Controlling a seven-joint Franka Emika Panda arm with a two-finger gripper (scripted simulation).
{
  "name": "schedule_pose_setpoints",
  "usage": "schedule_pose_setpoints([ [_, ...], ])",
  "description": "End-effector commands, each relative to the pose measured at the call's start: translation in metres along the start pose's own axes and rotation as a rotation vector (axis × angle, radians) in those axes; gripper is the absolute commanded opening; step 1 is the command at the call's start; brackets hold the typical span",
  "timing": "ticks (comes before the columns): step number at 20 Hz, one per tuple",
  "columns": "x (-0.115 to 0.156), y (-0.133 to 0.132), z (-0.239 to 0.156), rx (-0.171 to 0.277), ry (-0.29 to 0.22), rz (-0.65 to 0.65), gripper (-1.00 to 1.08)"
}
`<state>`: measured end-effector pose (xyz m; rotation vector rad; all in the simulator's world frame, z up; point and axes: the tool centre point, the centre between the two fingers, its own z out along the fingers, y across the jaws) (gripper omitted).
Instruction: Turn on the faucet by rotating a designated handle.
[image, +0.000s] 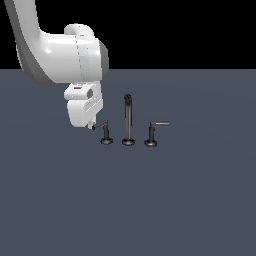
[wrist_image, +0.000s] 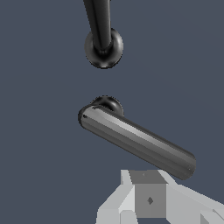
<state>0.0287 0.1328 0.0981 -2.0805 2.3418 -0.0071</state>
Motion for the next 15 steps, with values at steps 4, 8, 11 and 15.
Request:
schedule_pose_setpoints([
  [4,0.009,0.006,0.0,-0.002,0.001,0.0,-1.0],
  [8,0.021,0.015,0.0,-0.005,0.002,-0.002,-1.0],
  [11,0.03,0.021,0.0,-0.007,0.003,-0.003,-1.0],
  [15,0.039,0.028,-0.001,-0.009,0.003,-0.004,-1.0],
])
